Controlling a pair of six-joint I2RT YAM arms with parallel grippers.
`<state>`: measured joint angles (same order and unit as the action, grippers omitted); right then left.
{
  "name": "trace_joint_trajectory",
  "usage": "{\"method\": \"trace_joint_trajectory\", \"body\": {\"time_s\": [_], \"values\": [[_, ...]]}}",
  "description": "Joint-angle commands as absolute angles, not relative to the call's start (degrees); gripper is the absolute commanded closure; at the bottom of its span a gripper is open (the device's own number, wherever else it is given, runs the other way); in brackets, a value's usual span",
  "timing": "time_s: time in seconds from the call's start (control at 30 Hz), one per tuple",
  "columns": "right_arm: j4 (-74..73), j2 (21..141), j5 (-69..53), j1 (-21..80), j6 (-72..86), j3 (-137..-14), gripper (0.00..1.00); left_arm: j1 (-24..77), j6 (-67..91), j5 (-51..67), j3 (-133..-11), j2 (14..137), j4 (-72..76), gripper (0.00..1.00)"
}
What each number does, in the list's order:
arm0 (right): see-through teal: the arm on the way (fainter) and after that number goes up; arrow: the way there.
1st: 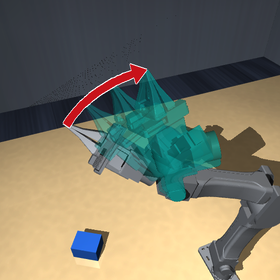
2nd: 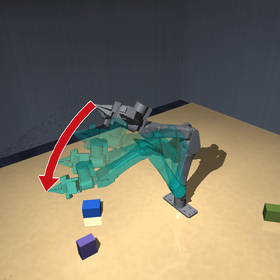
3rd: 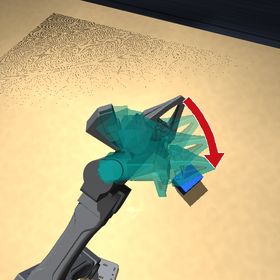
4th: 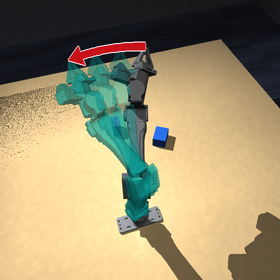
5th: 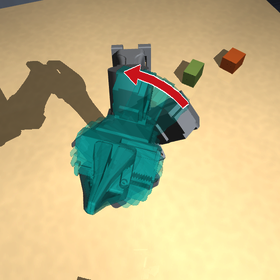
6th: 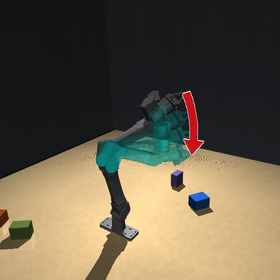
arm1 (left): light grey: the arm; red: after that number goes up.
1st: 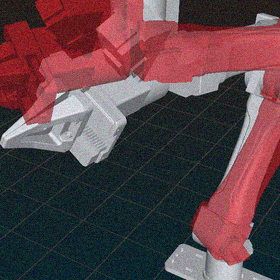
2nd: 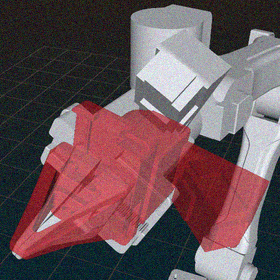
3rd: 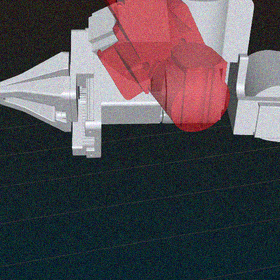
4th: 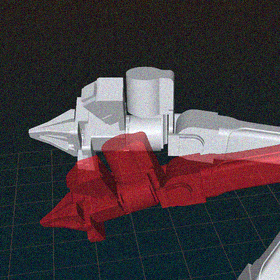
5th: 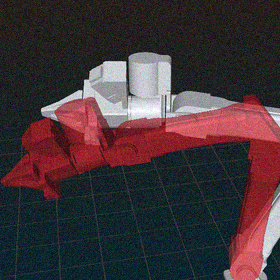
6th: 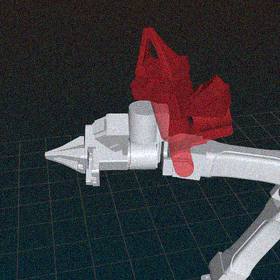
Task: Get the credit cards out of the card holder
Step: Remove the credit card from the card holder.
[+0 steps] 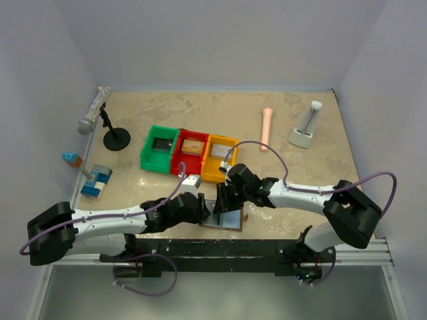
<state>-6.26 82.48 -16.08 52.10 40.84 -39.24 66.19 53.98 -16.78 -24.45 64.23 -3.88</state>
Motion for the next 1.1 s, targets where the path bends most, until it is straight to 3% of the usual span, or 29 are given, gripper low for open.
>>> {"method": "trace_joint_trajectory", "body": {"time_s": [0.0, 0.47, 1.07], "values": [[-2.5, 83.6, -17.2, 51.9, 42.5, -39.0, 0.62, 66.4, 53.6, -18.7, -23.3, 61.4, -5.7, 0.56], [3.0, 85.1, -17.3, 51.3, 44.5, -34.5, 0.60, 66.4, 49.1, -19.2, -25.5, 61.6, -2.3, 0.57], [6.8, 85.4, -18.7, 50.7, 46.3, -32.6, 0.60, 66.0, 51.5, -19.0, -25.0, 71.2, -1.0, 0.75]]}}
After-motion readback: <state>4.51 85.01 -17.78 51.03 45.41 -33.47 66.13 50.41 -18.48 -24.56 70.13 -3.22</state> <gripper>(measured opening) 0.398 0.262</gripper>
